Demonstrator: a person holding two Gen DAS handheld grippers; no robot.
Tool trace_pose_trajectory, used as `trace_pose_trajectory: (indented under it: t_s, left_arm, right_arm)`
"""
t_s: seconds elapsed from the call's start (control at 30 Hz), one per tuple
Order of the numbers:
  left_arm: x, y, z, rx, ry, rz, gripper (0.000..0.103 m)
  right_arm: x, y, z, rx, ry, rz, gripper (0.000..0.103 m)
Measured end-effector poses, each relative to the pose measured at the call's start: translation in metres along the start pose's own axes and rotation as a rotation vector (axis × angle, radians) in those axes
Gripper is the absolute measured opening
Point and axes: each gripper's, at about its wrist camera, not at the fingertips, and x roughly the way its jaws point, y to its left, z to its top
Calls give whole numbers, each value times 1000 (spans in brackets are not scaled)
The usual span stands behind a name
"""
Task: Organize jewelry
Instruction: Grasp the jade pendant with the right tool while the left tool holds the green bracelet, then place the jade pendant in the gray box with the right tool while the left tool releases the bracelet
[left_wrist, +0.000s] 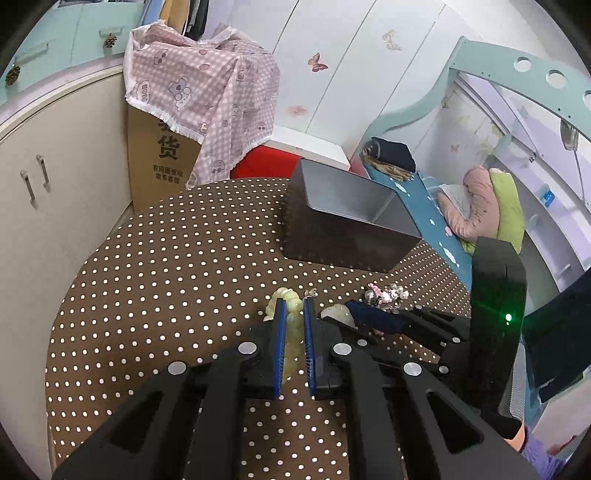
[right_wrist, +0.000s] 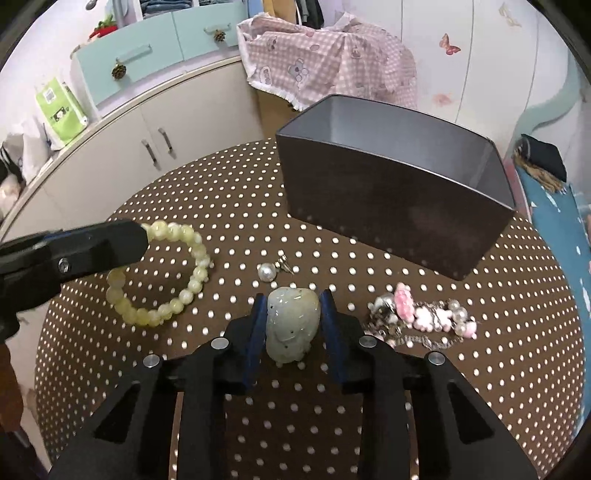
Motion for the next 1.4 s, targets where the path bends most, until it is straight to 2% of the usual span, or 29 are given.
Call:
trace_pose_trajectory:
  t_s: [0.3, 0.57, 0.77, 0.97, 1.27, 1.4]
  left_arm:
    - [-4, -11, -2, 15, -1, -6, 8]
    - [-4, -16, -7, 17, 11, -4, 8]
    - [-6, -24, 0, 35, 4, -14, 8]
    - [-12, -45, 25, 90, -27, -32, 8]
    - [-14, -84, 89, 181, -85, -51, 8]
    - [-4, -91, 114, 177, -81, -104, 8]
  right_arm:
    - [-9, -1, -11, -3, 18, 13, 30]
    - [-10, 7, -19, -36, -15, -29, 30]
    - [-21, -3, -17, 6, -39, 9, 29]
    - [-61, -18, 4, 29, -121, 41, 29]
    - [-102, -55, 52, 72, -227, 45, 29]
    - [-106, -74, 73, 103, -250, 47, 30]
